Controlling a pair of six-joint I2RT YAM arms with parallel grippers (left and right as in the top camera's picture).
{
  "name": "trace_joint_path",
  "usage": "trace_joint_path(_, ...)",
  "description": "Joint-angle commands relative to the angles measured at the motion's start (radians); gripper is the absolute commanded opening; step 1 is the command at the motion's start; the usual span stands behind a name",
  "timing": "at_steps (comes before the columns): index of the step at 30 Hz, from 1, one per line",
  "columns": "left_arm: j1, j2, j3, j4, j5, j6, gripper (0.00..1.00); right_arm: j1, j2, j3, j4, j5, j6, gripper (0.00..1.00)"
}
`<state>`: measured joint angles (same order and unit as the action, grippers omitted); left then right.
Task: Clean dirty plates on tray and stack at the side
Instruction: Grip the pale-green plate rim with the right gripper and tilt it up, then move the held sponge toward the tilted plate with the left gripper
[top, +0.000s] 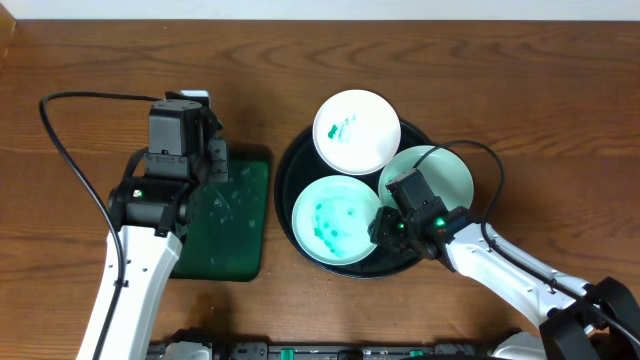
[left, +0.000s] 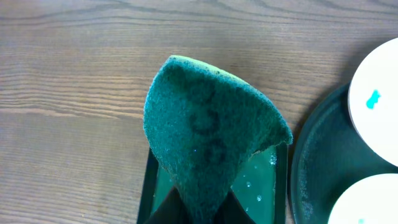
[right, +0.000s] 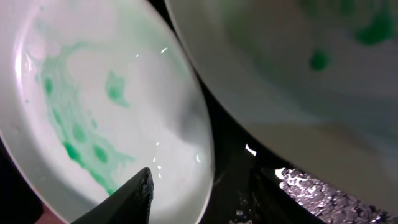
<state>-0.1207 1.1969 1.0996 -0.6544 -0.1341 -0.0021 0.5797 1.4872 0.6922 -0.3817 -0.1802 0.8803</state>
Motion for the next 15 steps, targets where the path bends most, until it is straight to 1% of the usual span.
trace_joint_path(1,-0.002,0.0,-0.006,0.0,-0.008,0.009,0.07,0.0,0.021,0.016,0.006,0.042,0.002,0.46)
trace_joint_path(4,-0.002,0.0,-0.006,0.0,-0.008,0.009,0.07,0.0,0.028,0.016,0.026,0.045,0.002,0.39)
trace_joint_path(10,-0.002,0.0,-0.006,-0.003,-0.008,0.009,0.07,0.0,0.045,0.016,0.074,0.045,0.006,0.37)
trace_joint_path(13,-0.002,0.0,-0.006,-0.005,-0.008,0.009,0.08,0.0,0.05,0.016,0.089,0.046,0.011,0.34)
trace_joint_path(15,-0.002,0.0,-0.006,-0.005,-0.008,0.009,0.07,0.0,0.051,0.016,0.09,0.049,0.014,0.29)
